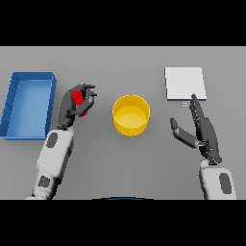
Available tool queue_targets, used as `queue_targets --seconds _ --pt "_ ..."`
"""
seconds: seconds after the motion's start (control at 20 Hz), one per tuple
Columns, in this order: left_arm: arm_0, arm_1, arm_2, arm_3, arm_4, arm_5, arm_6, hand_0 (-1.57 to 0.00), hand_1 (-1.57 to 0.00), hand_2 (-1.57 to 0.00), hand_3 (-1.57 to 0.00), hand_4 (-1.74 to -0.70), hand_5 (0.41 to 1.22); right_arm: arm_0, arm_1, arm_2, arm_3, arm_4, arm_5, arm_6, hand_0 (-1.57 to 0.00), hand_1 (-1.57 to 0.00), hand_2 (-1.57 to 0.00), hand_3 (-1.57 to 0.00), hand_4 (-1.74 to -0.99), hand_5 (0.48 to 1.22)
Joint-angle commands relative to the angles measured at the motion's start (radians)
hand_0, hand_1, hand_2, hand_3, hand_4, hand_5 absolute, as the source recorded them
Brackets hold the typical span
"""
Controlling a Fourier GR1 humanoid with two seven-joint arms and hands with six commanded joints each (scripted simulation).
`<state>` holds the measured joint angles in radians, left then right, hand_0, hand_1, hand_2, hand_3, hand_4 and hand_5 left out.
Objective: Pick up the red beaker and tilt it to pour out 1 green nut into yellow bowl. Pick up the yellow bowl and place it on the metallic measuring scale.
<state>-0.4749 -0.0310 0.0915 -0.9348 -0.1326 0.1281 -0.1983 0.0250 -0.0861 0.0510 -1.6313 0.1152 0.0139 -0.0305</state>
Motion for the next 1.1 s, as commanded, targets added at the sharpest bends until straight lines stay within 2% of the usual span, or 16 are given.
queue_targets --seconds 0.0,0.05,0.2,0.25,0.35,0.6,0.85,1.0,1.05 --pt "-0.012 0.006 0.010 0.011 0.003 0.004 -0.006 -1.07 -1.05 -1.05 -0.98 -1.48 0.998 0.003 -0.002 -0.001 0.008 0.001 0.003 -0.011 0.00 0.00 0.00 0.00 -1.291 0.647" --pt "-0.018 0.009 0.010 0.016 -0.008 0.012 -0.008 -1.17 -1.16 -1.15 -1.08 -1.53 1.043 0.009 -0.006 -0.001 -0.001 0.001 0.004 -0.021 0.00 0.00 0.00 0.00 -1.291 0.649" --pt "-0.013 0.009 -0.013 0.018 -0.009 0.011 -0.050 -1.36 -1.36 -1.36 -1.18 -1.62 1.130 0.006 -0.007 -0.004 0.005 -0.003 0.006 -0.012 0.00 0.00 0.00 0.00 -1.290 0.649" --pt "-0.017 0.004 -0.021 0.015 -0.013 0.020 -0.020 -1.41 -1.40 -1.40 -1.26 -1.59 1.148 0.005 -0.008 -0.002 -0.003 -0.001 0.006 -0.018 0.00 0.00 0.00 0.00 -1.290 0.648" --pt "-0.006 0.013 -0.041 -0.005 -0.024 0.013 -0.026 -1.47 -1.46 -1.46 -1.37 -1.54 1.174 0.017 -0.001 0.005 -0.006 0.010 -0.001 -0.037 0.00 0.00 0.00 0.00 -1.288 0.648" --pt "0.000 0.009 -0.048 -0.074 -0.039 0.008 -0.004 -1.54 -1.54 -1.54 -1.50 -1.50 1.206 0.020 0.004 0.015 -0.007 0.013 0.004 -0.031 0.00 0.00 0.00 0.00 -1.292 0.656" --pt "-0.009 0.036 -0.087 -0.184 -0.102 -0.002 0.074 -1.56 -1.56 -1.56 -1.55 -1.50 1.216 0.020 -0.008 0.012 -0.011 0.024 0.000 -0.037 0.00 0.00 0.00 0.00 -1.289 0.664" --pt "-0.032 0.079 -0.146 -0.224 -0.163 -0.007 0.150 -1.57 -1.57 -1.56 -1.56 -1.62 1.174 -0.001 -0.010 0.008 0.003 0.018 0.007 -0.031 0.00 0.00 0.00 0.00 -1.277 0.664" --pt "-0.041 0.090 -0.159 -0.226 -0.175 -0.008 0.167 -1.57 -1.57 -1.56 -1.56 -1.62 1.170 -0.008 -0.008 0.010 0.009 0.022 0.004 -0.031 0.00 0.00 0.00 0.00 -1.277 0.667"
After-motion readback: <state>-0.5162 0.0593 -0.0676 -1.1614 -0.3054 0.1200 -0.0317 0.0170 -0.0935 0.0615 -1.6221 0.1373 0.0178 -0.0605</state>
